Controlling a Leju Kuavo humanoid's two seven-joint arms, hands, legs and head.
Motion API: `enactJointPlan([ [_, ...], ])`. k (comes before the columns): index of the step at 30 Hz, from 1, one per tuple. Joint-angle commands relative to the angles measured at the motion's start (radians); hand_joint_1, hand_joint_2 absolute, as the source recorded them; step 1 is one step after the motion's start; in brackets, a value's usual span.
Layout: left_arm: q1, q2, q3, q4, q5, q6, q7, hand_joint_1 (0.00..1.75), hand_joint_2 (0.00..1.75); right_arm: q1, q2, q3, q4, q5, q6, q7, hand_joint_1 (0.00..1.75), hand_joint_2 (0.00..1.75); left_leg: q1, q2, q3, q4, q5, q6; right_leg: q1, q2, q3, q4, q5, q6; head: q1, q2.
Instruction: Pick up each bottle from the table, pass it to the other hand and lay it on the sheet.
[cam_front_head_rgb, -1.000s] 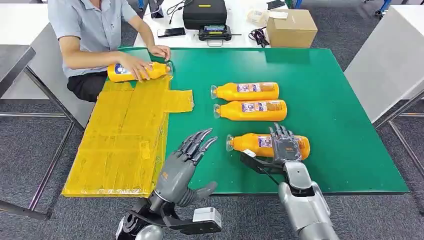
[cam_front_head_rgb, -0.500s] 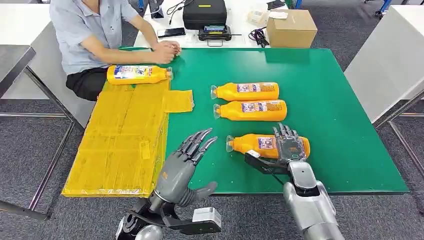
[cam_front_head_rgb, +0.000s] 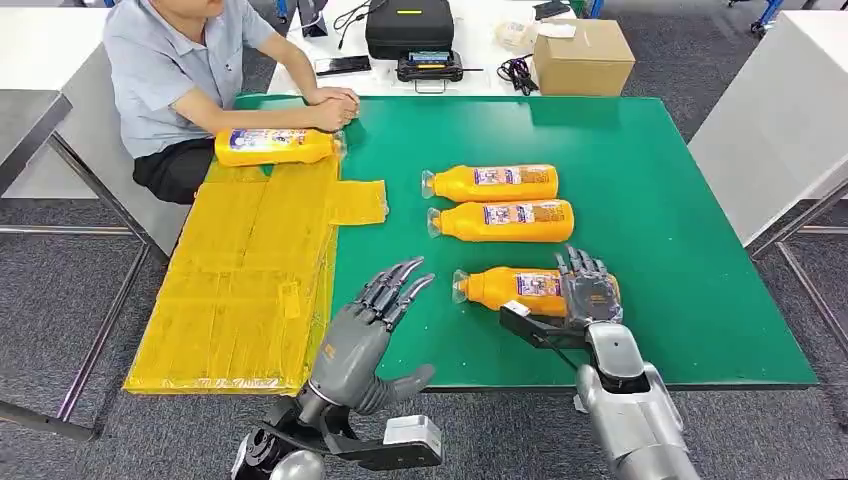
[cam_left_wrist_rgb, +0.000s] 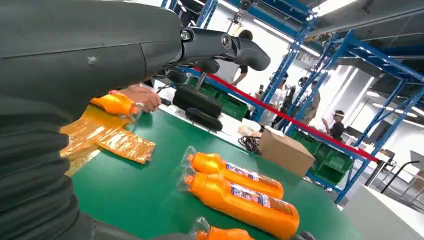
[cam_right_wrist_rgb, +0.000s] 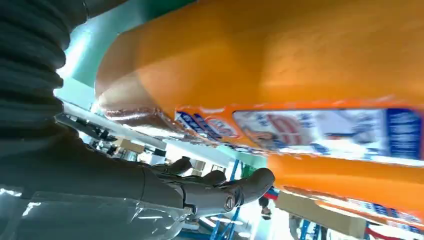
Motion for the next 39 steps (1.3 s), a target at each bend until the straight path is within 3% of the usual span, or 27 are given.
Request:
enactJointPlan([
  [1,0.013,-0.001,-0.018,0.030,0.009,-0.008,-0.002,0.00,1.75,-0.029,-0.022,-0.026,0.154,-0.005,-0.008,-0.009,0.00,1.75,0.001,0.000,0.004,-0.001,-0.001,-0.001,0.001,-0.001,0.004,-0.002,-0.001,-0.002,0.000,0.000],
  [15,0.009,0.006,-0.033,0.031,0.020,-0.008,-0.003,0.00,1.75,-0.048,-0.029,-0.078,0.242,-0.015,-0.052,-0.008,0.00,1.75,0.001,-0.001,0.008,-0.001,0.000,-0.001,0.001,-0.002,0.009,-0.003,0.000,-0.002,0.000,0.000],
  [19,-0.002,0.007,-0.033,0.048,0.024,-0.009,-0.007,0.00,1.75,-0.062,-0.025,-0.122,0.312,-0.089,-0.024,-0.072,0.00,1.75,0.002,-0.001,0.011,-0.001,-0.001,-0.002,0.002,-0.002,0.012,-0.003,0.000,-0.002,0.000,0.000],
  [20,-0.006,0.006,-0.035,0.054,0.026,-0.010,-0.009,0.00,1.75,-0.061,-0.032,-0.128,0.326,-0.104,-0.024,-0.092,0.26,1.75,0.001,-0.002,0.012,-0.001,0.000,-0.001,0.001,-0.002,0.013,-0.003,0.000,-0.001,0.000,0.000],
  [21,-0.011,0.007,-0.037,0.059,0.027,-0.010,-0.011,0.00,1.75,-0.067,-0.036,-0.133,0.348,-0.119,-0.021,-0.106,1.64,1.75,0.002,-0.002,0.012,-0.001,0.000,-0.002,0.002,-0.003,0.013,-0.003,0.000,-0.002,0.000,0.000],
  [22,-0.019,0.006,-0.040,0.066,0.033,-0.011,-0.015,0.00,1.75,-0.069,-0.045,-0.140,0.375,-0.139,-0.014,-0.123,1.75,1.75,0.001,-0.003,0.013,-0.001,0.000,-0.001,0.002,-0.003,0.013,-0.003,0.000,-0.002,0.000,0.000],
  [30,-0.033,0.009,-0.051,0.073,0.047,-0.007,-0.024,0.00,1.75,-0.050,-0.088,-0.179,0.430,-0.264,0.026,-0.240,1.75,1.75,0.002,-0.006,0.017,0.000,0.000,0.000,0.002,-0.007,0.008,-0.004,0.000,-0.002,0.001,0.000],
  [39,-0.034,0.012,-0.052,0.065,0.071,0.005,-0.033,0.00,1.75,0.009,-0.099,-0.183,0.354,-0.445,0.116,-0.356,1.75,1.75,0.002,-0.003,0.021,-0.002,-0.003,0.000,0.003,-0.005,0.021,-0.006,-0.002,-0.002,0.000,0.000],
])
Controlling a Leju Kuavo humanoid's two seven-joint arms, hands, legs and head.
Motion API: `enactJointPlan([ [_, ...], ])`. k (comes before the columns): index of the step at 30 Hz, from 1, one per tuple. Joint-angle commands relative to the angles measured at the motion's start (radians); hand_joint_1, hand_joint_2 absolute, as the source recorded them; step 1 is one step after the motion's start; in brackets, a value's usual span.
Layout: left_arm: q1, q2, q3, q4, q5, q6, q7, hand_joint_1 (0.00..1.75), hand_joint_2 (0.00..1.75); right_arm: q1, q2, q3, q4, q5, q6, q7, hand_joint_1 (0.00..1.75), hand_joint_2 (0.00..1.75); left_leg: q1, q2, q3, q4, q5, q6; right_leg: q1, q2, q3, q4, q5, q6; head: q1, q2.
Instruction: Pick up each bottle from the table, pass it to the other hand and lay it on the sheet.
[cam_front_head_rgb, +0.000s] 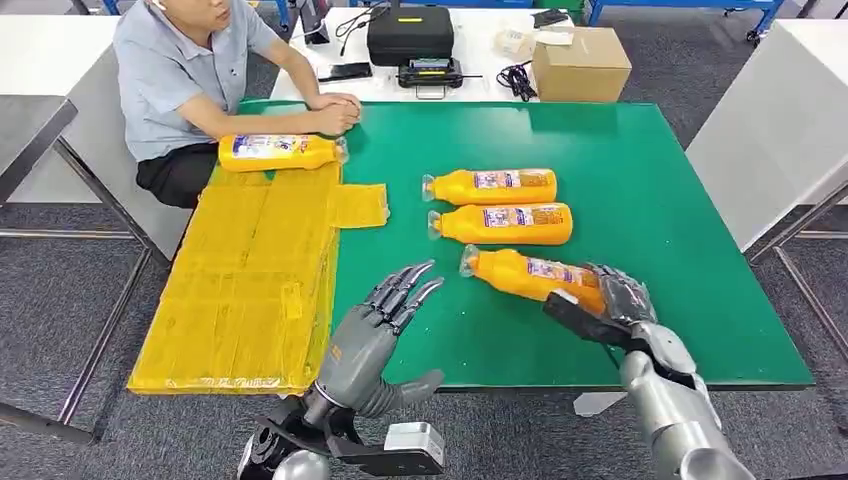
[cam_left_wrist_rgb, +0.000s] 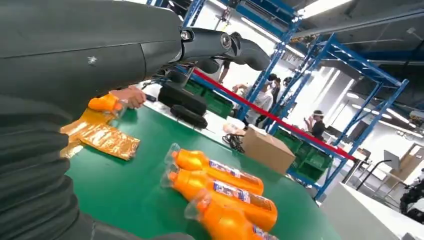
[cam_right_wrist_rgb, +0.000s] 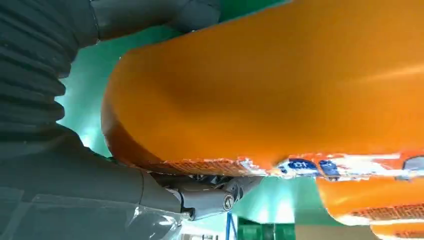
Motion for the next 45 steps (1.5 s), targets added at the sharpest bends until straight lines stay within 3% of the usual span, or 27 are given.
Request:
enactJointPlan([
  [1,-0.017,0.008,-0.024,0.041,0.027,0.014,-0.005,0.00,1.75,0.118,-0.011,-0.019,0.029,-0.122,0.092,-0.064,1.75,1.75,0.002,-0.005,0.002,-0.002,0.000,-0.002,0.002,-0.006,0.005,-0.004,-0.001,-0.003,0.000,0.000],
  [3,-0.009,0.001,-0.011,0.025,0.053,0.031,-0.007,0.00,1.75,0.150,-0.005,-0.005,-0.028,-0.170,0.092,-0.079,1.75,1.75,0.003,-0.007,0.002,-0.002,0.000,-0.003,0.003,-0.008,0.004,-0.004,-0.001,-0.003,0.000,0.000],
  [4,0.006,-0.006,0.006,-0.006,0.091,0.059,-0.018,0.00,1.75,0.187,0.013,0.004,-0.109,-0.213,0.098,-0.098,1.75,1.75,0.002,-0.006,0.002,0.000,-0.001,-0.002,0.003,-0.006,-0.005,-0.002,-0.002,-0.003,0.000,0.000],
  [8,0.024,-0.009,0.034,-0.054,0.140,0.070,-0.023,0.00,1.75,0.240,0.044,0.041,-0.267,-0.257,0.118,-0.042,1.75,1.75,0.003,0.000,0.002,-0.002,-0.004,-0.002,0.003,-0.001,0.004,-0.003,-0.002,-0.002,0.000,0.000],
  [11,0.060,-0.053,0.096,-0.086,0.254,0.074,-0.040,0.00,1.75,0.266,0.096,0.035,-0.367,-0.326,0.121,-0.068,1.75,1.75,0.002,0.002,0.004,0.000,-0.005,-0.002,0.002,0.001,0.006,-0.001,-0.003,-0.001,0.000,0.000],
  [14,0.086,-0.081,0.165,-0.036,0.524,-0.031,0.019,0.00,1.75,0.358,0.150,0.035,-0.577,-0.364,0.116,-0.078,1.75,1.75,0.002,0.002,0.003,0.000,-0.005,-0.002,0.002,0.001,0.004,0.000,-0.004,-0.001,0.000,0.000],
  [18,0.088,-0.081,0.195,0.043,0.722,0.022,-0.052,0.00,1.75,0.397,0.242,0.073,-0.778,-0.432,0.155,-0.103,1.75,1.75,0.002,0.003,0.000,-0.001,-0.005,-0.003,0.002,0.002,0.000,0.000,-0.004,-0.003,0.000,0.000],
  [26,0.066,-0.081,0.173,0.071,0.898,-0.075,-0.026,0.00,1.75,0.392,0.341,0.180,-0.837,-0.498,0.165,-0.136,1.75,1.75,0.001,0.003,-0.008,-0.001,-0.004,-0.004,0.001,0.003,-0.007,0.002,-0.004,-0.001,0.000,0.000],
  [34,0.050,-0.081,0.160,0.094,0.890,-0.096,-0.017,0.00,1.75,0.368,0.389,0.183,-0.808,-0.579,0.173,-0.141,1.75,1.75,0.001,0.000,-0.011,-0.001,-0.004,-0.004,0.001,0.000,-0.009,0.002,-0.004,-0.001,0.000,0.000],
  [45,0.021,-0.080,0.133,0.167,0.985,-0.246,-0.020,0.00,1.75,0.301,0.395,0.230,-0.656,-0.616,0.200,-0.135,1.75,1.75,0.002,0.002,-0.011,-0.001,-0.004,-0.004,0.002,0.001,-0.009,0.000,-0.003,-0.001,0.000,0.000],
])
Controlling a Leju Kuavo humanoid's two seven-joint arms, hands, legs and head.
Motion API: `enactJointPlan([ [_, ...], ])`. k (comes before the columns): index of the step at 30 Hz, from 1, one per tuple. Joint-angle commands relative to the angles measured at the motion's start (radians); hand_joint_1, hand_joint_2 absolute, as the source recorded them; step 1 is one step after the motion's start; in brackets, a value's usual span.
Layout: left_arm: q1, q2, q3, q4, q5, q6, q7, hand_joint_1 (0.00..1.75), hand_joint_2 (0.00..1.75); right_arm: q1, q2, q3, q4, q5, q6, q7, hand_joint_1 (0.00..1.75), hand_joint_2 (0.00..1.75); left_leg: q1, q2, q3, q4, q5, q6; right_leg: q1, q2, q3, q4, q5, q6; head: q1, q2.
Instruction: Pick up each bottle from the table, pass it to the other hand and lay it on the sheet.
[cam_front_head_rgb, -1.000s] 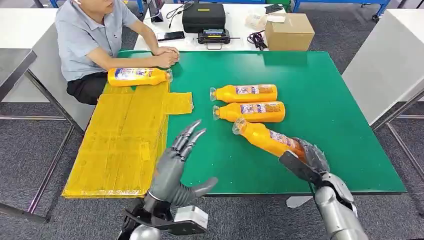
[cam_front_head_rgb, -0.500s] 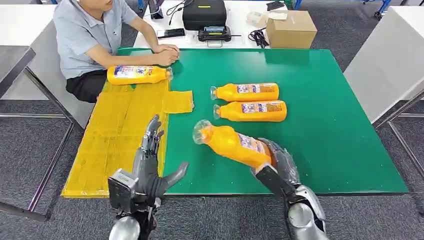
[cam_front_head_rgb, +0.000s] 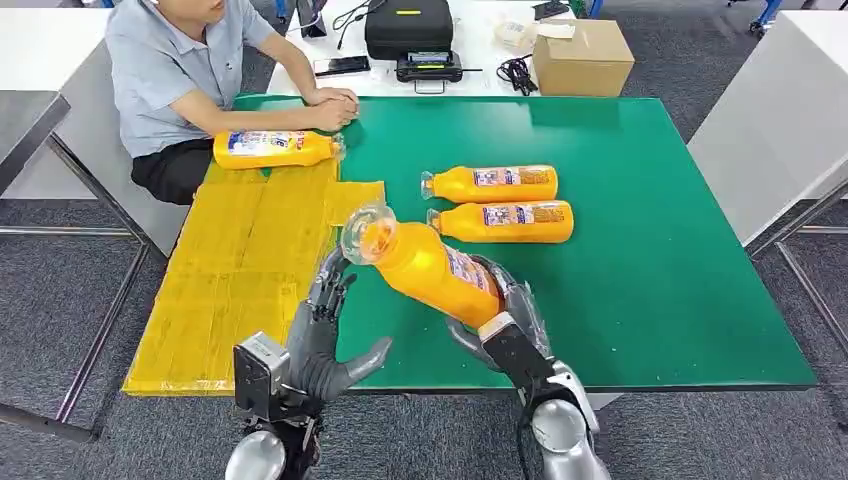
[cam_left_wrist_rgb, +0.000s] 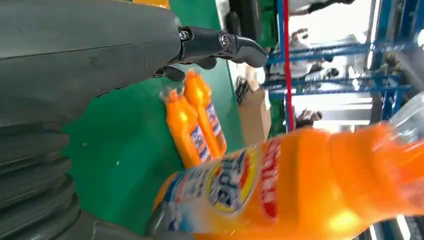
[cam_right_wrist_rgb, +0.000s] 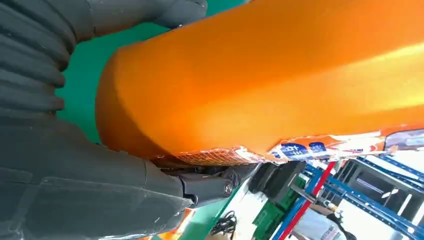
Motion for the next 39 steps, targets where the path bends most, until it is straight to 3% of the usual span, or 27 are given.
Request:
enactJointPlan([
  [1,-0.032,-0.039,-0.028,0.126,0.064,-0.078,-0.005,0.00,1.75,-0.088,-0.009,0.059,0.171,-0.004,0.013,0.002,1.75,1.75,0.001,0.001,0.003,-0.001,-0.001,-0.001,0.001,0.001,0.003,-0.002,0.000,-0.002,0.000,0.000],
  [11,-0.099,-0.039,-0.030,0.199,0.164,-0.091,-0.014,0.00,1.75,-0.165,-0.020,0.177,0.296,0.019,0.013,-0.008,1.75,1.75,0.002,0.003,0.004,0.000,-0.001,-0.002,0.002,0.002,0.004,-0.002,0.000,-0.003,0.000,0.000],
  [31,-0.105,-0.039,-0.029,0.144,0.167,0.005,-0.092,0.00,1.75,-0.163,-0.009,0.278,0.382,0.008,-0.007,-0.015,1.75,1.75,0.002,0.000,0.002,0.001,-0.001,-0.002,0.002,-0.001,0.003,0.000,-0.001,-0.003,0.000,0.000],
  [32,-0.106,-0.039,-0.029,0.144,0.168,0.005,-0.096,0.14,1.75,-0.163,-0.007,0.281,0.386,0.003,-0.006,-0.018,1.75,1.75,0.002,0.001,0.003,0.001,-0.002,-0.003,0.002,0.000,0.004,0.000,-0.002,-0.003,0.000,0.000],
  [33,-0.105,-0.039,-0.028,0.142,0.169,-0.002,-0.110,1.75,1.75,-0.163,-0.006,0.281,0.389,-0.002,-0.004,-0.020,1.75,1.75,0.003,0.001,0.003,0.002,-0.003,-0.003,0.003,0.000,0.004,0.001,-0.003,-0.004,0.000,0.000],
  [39,-0.103,-0.039,-0.020,0.143,0.168,-0.038,-0.128,1.75,1.75,-0.175,-0.012,0.284,0.413,-0.010,-0.006,-0.020,1.75,1.75,0.002,0.001,0.004,0.001,-0.003,-0.003,0.003,0.000,0.005,0.000,-0.002,-0.004,0.000,0.000],
])
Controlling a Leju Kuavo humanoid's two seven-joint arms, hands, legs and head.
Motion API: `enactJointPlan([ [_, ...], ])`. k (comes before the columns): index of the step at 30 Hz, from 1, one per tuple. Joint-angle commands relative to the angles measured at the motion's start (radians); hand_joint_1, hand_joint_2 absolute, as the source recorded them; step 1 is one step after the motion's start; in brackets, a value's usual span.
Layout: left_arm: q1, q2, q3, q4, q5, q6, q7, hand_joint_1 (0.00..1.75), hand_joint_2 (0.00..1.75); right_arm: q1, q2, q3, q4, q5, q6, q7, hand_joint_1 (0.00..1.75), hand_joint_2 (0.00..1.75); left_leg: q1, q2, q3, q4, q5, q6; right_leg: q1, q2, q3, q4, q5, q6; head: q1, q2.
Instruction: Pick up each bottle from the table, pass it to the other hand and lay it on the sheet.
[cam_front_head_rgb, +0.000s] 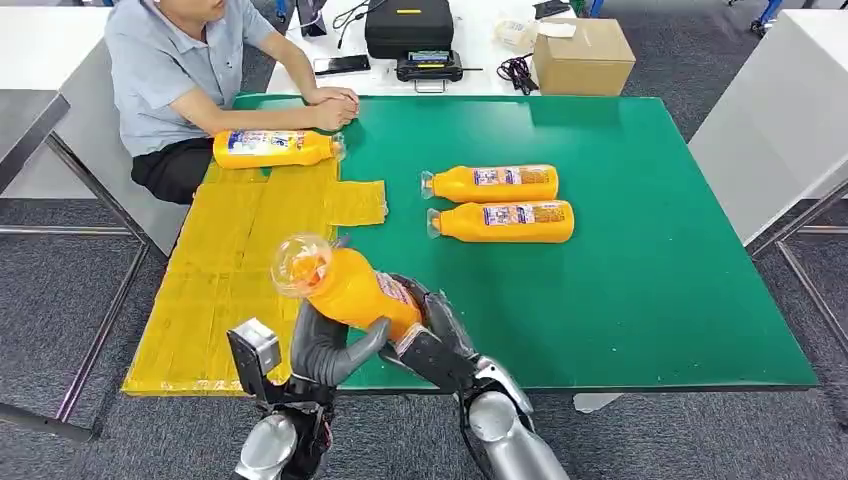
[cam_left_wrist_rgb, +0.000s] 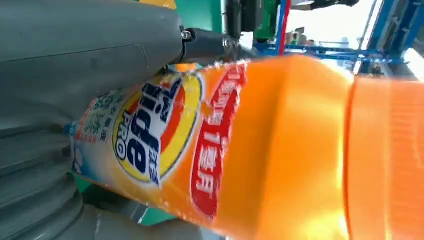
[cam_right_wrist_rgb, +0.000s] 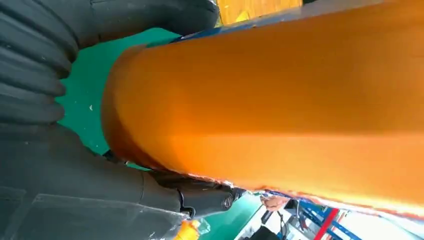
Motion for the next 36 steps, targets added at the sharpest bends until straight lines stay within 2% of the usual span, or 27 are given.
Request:
enactJointPlan([
  [1,-0.034,-0.031,-0.009,0.026,0.013,-0.048,-0.010,1.75,1.75,-0.053,-0.023,0.034,0.125,-0.006,0.002,0.002,1.75,1.75,0.001,0.000,0.002,0.000,-0.001,-0.001,0.001,0.000,0.003,-0.001,-0.001,-0.002,0.000,0.000],
  [7,-0.049,-0.031,-0.011,0.056,-0.004,-0.039,-0.001,1.75,1.75,-0.076,-0.029,0.020,0.159,0.006,-0.019,0.017,1.75,1.75,0.001,-0.001,0.003,0.000,-0.001,-0.001,0.001,-0.001,0.004,-0.001,-0.001,-0.002,0.000,0.000],
  [10,-0.051,-0.031,-0.010,0.061,-0.015,-0.037,0.001,1.75,1.75,-0.086,-0.028,0.019,0.178,0.020,-0.032,0.031,1.57,1.75,0.001,-0.001,0.002,0.000,-0.001,-0.001,0.001,-0.001,0.003,-0.001,-0.001,-0.002,0.000,0.000],
  [11,-0.050,-0.031,-0.010,0.060,-0.019,-0.039,0.001,1.75,1.75,-0.092,-0.031,0.023,0.194,0.035,-0.032,0.053,1.13,1.75,0.001,0.000,0.002,0.000,0.000,-0.001,0.001,-0.001,0.002,-0.001,0.000,-0.001,0.000,0.000],
  [12,-0.048,-0.030,-0.009,0.055,-0.033,-0.037,0.000,1.75,1.75,-0.093,-0.031,0.020,0.207,0.045,-0.048,0.060,0.03,1.75,0.001,0.000,0.003,0.000,-0.001,-0.001,0.001,-0.001,0.004,-0.001,-0.001,-0.002,0.000,0.000],
  [15,-0.034,-0.030,-0.001,0.023,-0.140,0.032,-0.001,1.75,1.75,-0.081,-0.024,-0.004,0.225,0.066,-0.087,0.074,0.00,1.75,0.001,-0.001,0.003,0.000,-0.001,-0.002,0.002,-0.001,0.004,-0.001,-0.001,-0.002,0.000,0.000],
  [16,-0.029,-0.023,-0.002,0.003,-0.287,0.113,0.018,1.75,1.75,-0.063,-0.030,-0.022,0.220,0.120,-0.153,0.099,0.00,1.75,0.001,-0.001,0.002,0.000,-0.001,-0.001,0.001,-0.002,0.003,-0.001,-0.001,-0.001,0.000,0.000],
  [18,-0.007,-0.031,0.030,-0.050,-0.397,0.133,0.063,1.75,1.75,-0.026,-0.036,-0.072,0.193,0.169,-0.199,0.120,0.00,1.75,0.002,-0.001,0.004,0.000,-0.002,-0.002,0.002,-0.002,0.005,-0.001,-0.002,-0.002,0.000,0.000],
  [23,0.004,-0.031,0.040,-0.068,-0.406,0.119,0.072,1.75,1.75,-0.009,-0.041,-0.095,0.172,0.184,-0.187,0.107,0.00,1.75,0.000,-0.001,0.002,0.000,-0.001,-0.001,0.000,-0.001,0.003,-0.001,-0.001,-0.001,0.000,0.000],
  [27,0.038,-0.019,0.072,-0.147,-0.762,0.235,0.090,1.75,1.75,0.041,-0.051,-0.168,0.107,0.392,-0.319,0.167,0.00,1.75,0.001,-0.001,0.002,0.000,-0.001,-0.002,0.001,-0.002,0.003,-0.001,-0.001,-0.002,0.000,0.000],
  [31,0.042,-0.021,0.133,-0.189,-0.861,0.262,0.107,1.75,1.75,0.053,-0.037,-0.246,0.082,0.462,-0.338,0.162,0.00,1.75,0.001,0.000,0.002,0.000,-0.002,-0.001,0.001,-0.001,0.002,-0.001,-0.001,-0.002,0.000,0.000],
  [34,0.013,0.011,0.177,-0.202,-1.127,0.331,0.168,1.75,1.75,0.070,-0.021,-0.284,0.045,0.460,-0.320,0.128,0.00,1.75,0.001,0.001,0.002,0.000,-0.002,-0.002,0.001,0.000,0.002,0.000,-0.001,-0.002,0.000,0.000],
  [36,-0.023,0.039,0.199,-0.169,-1.442,0.305,0.293,1.75,1.75,0.070,-0.015,-0.273,0.033,0.451,-0.290,0.101,0.00,1.75,0.001,0.000,0.001,0.000,-0.001,-0.002,0.001,-0.001,0.001,0.000,-0.001,-0.003,0.000,0.000],
])
